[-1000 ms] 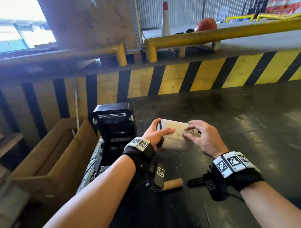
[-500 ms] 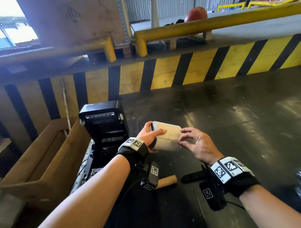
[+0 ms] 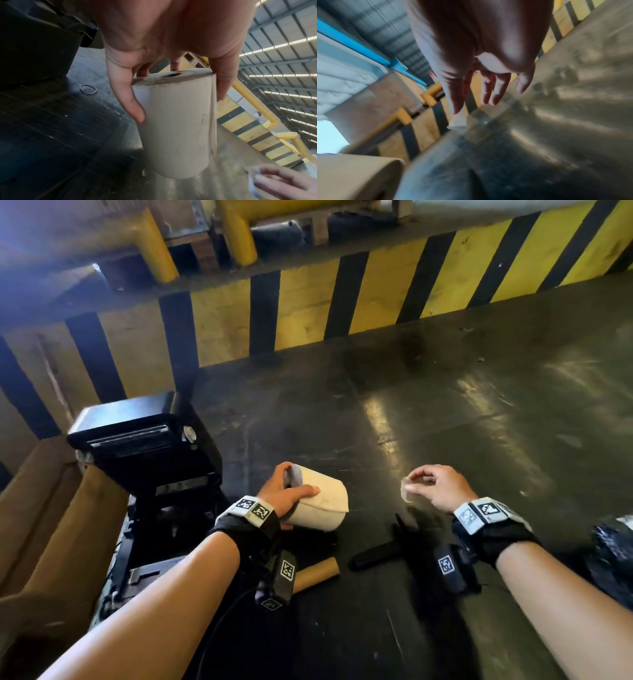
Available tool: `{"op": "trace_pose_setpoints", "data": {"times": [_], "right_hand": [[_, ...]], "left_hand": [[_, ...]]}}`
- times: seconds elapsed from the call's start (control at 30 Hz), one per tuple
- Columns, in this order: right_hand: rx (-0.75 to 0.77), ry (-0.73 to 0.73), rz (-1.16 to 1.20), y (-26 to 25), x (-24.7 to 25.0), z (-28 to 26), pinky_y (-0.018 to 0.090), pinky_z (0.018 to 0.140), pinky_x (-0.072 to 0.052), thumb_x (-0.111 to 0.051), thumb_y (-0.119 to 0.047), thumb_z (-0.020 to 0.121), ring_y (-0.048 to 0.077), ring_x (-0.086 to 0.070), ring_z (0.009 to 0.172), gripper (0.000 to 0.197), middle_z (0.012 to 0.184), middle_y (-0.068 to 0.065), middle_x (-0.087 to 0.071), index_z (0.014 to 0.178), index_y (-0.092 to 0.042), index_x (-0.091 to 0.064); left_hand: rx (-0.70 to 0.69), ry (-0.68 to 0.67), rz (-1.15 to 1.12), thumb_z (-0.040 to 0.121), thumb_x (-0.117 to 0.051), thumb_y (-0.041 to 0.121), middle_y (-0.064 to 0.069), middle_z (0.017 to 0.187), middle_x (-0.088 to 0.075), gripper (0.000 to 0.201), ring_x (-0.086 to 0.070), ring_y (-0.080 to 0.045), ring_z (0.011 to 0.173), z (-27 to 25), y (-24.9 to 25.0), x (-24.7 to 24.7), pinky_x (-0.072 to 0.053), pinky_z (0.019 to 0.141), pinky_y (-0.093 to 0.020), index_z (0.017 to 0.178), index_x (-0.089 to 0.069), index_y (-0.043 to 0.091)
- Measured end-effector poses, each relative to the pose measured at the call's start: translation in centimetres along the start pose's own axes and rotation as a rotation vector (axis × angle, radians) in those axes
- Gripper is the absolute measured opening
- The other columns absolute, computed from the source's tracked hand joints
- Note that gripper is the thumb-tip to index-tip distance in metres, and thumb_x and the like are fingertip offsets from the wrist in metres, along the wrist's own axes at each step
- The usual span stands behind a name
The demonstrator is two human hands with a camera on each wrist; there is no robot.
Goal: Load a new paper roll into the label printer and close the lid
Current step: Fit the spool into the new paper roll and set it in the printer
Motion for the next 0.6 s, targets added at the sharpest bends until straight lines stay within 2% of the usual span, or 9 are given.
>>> {"op": "trace_pose_setpoints", "data": {"times": [0.1, 0.17, 0.2, 0.27, 0.33, 0.4, 0.47, 0.53, 0.6], "right_hand": [[-0.113, -0.032, -0.125, 2.8, -1.3, 1.2, 0.026, 0.074, -0.041, -0.075, -0.024, 0.068, 0.022, -0.062, 0.098, 0.009, 0.088, -0.001, -0.064, 0.075, -0.025, -0.069], [-0.132, -0.074, -0.198, 3.9, -2.3, 1.5, 0.032, 0.081, -0.046, -0.074, -0.028, 0.066, 0.024, -0.062, 0.101, 0.008, 0.089, -0.004, -0.063, 0.067, -0.030, -0.066], [-0.136, -0.083, -0.245, 4.3, -2.8, 1.6, 0.039, 0.089, -0.045, -0.074, -0.031, 0.064, 0.024, -0.059, 0.106, 0.010, 0.096, -0.006, -0.062, 0.064, -0.032, -0.064], [-0.154, -0.066, -0.337, 4.8, -3.3, 1.4, 0.049, 0.103, -0.033, -0.072, -0.032, 0.068, 0.023, -0.048, 0.121, 0.009, 0.120, -0.008, -0.055, 0.068, -0.035, -0.064], [-0.170, -0.023, -0.398, 5.1, -3.3, 1.1, 0.049, 0.106, -0.024, -0.069, -0.030, 0.074, 0.023, -0.041, 0.128, 0.007, 0.137, -0.006, -0.046, 0.080, -0.032, -0.068], [-0.174, -0.014, -0.416, 5.1, -3.2, 0.9, 0.049, 0.107, -0.022, -0.068, -0.030, 0.075, 0.024, -0.038, 0.129, 0.015, 0.141, -0.002, -0.044, 0.090, -0.032, -0.068], [-0.173, -0.040, -0.445, 5.3, -3.1, 0.6, 0.051, 0.108, -0.021, -0.068, -0.031, 0.074, 0.025, -0.039, 0.129, 0.032, 0.140, 0.000, -0.043, 0.105, -0.033, -0.063], [-0.164, 0.006, -0.433, 5.0, -2.4, 0.3, 0.049, 0.106, -0.028, -0.068, -0.030, 0.074, 0.027, -0.046, 0.122, 0.042, 0.133, 0.002, -0.047, 0.114, -0.028, -0.058], [-0.136, 0.116, -0.319, 4.2, -1.2, -0.7, 0.039, 0.094, -0.041, -0.065, -0.023, 0.077, 0.030, -0.057, 0.107, 0.027, 0.114, 0.006, -0.058, 0.104, -0.019, -0.062]], "left_hand": [[0.006, -0.003, 0.074, 0.078, -0.072, 0.030, -0.007, 0.140, -0.037, 0.072, -0.044, -0.031, 0.113, 1.1, -0.6, -0.5, -0.054, 0.075, -0.051, 0.135, -0.029, 0.037], [0.002, -0.011, 0.129, 0.077, -0.072, 0.032, -0.008, 0.142, -0.037, 0.074, -0.045, -0.034, 0.120, 1.6, -0.8, -0.8, -0.055, 0.081, -0.054, 0.137, -0.027, 0.037], [-0.004, -0.016, 0.155, 0.077, -0.072, 0.033, -0.008, 0.142, -0.038, 0.075, -0.045, -0.035, 0.121, 1.9, -0.8, -0.8, -0.054, 0.083, -0.056, 0.137, -0.026, 0.037], [-0.006, -0.037, 0.193, 0.077, -0.072, 0.034, -0.008, 0.143, -0.037, 0.076, -0.045, -0.035, 0.122, 2.1, -0.8, -0.9, -0.054, 0.084, -0.057, 0.137, -0.026, 0.037], [-0.011, -0.050, 0.217, 0.077, -0.072, 0.033, -0.007, 0.144, -0.035, 0.075, -0.044, -0.035, 0.122, 2.2, -0.7, -1.1, -0.056, 0.080, -0.056, 0.137, -0.026, 0.038], [-0.013, -0.058, 0.227, 0.078, -0.072, 0.033, -0.007, 0.144, -0.034, 0.076, -0.045, -0.035, 0.122, 2.3, -0.6, -1.1, -0.057, 0.078, -0.055, 0.137, -0.025, 0.039], [-0.009, -0.063, 0.207, 0.078, -0.071, 0.034, -0.007, 0.144, -0.035, 0.076, -0.046, -0.035, 0.120, 2.1, -0.7, -1.0, -0.057, 0.078, -0.054, 0.138, -0.025, 0.038], [-0.004, -0.054, 0.177, 0.078, -0.070, 0.035, -0.006, 0.144, -0.037, 0.076, -0.047, -0.034, 0.119, 1.8, -0.8, -0.8, -0.057, 0.077, -0.053, 0.138, -0.024, 0.038], [-0.003, -0.045, 0.149, 0.078, -0.070, 0.034, -0.007, 0.144, -0.037, 0.076, -0.046, -0.035, 0.120, 1.4, -0.8, -0.6, -0.057, 0.078, -0.054, 0.138, -0.024, 0.037]]}}
Point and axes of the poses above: each hand's wrist, its own z-axis towards the middle knuckle, its own x-axis out of the back of the hand, y = z × x, the point moved 7 cm from there along z, towards the middle knuckle
